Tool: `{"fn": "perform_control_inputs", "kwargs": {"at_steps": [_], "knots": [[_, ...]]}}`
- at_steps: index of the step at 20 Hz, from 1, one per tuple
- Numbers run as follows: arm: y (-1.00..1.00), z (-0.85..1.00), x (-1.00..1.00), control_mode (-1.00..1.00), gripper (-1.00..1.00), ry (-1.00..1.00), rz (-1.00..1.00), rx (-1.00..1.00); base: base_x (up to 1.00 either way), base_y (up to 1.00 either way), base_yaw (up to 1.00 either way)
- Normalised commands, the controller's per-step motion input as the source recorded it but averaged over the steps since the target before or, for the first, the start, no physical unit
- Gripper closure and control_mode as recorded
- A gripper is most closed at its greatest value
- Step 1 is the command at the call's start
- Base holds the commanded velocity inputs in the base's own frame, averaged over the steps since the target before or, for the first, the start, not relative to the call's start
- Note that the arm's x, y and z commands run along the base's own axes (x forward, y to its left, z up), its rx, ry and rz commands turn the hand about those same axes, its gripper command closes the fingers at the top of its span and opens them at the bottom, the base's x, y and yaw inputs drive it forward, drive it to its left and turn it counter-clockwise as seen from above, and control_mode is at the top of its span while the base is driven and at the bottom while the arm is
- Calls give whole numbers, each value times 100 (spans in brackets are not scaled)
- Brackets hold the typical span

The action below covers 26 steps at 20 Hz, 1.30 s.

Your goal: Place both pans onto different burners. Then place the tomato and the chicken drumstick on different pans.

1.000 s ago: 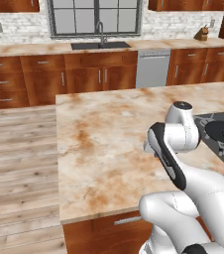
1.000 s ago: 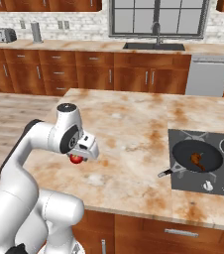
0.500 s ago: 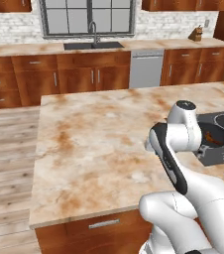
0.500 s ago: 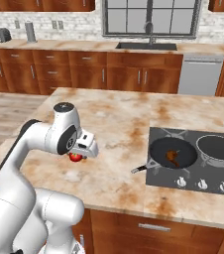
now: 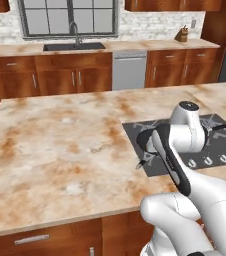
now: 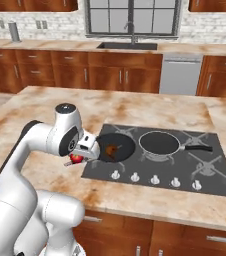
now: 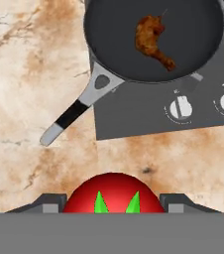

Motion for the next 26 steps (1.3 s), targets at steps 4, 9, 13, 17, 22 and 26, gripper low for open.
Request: {"fn": "perform_control_inputs", "kwargs": {"at_steps": [4, 9, 13, 17, 22, 26], "knots": [[0, 0, 0, 100, 100, 0, 0, 0, 0, -79, -5], [0, 0, 0, 100, 100, 0, 0, 0, 3, -62, -4], [0, 0, 0, 100, 100, 0, 0, 0, 16, -52, -2], [0, 0, 0, 100, 100, 0, 0, 0, 41, -29, 0], [0, 0, 0, 100, 100, 0, 0, 0, 66, -18, 0], [-29, 0, 96, -100, 100, -1, 0, 5, 0, 0, 0]]}}
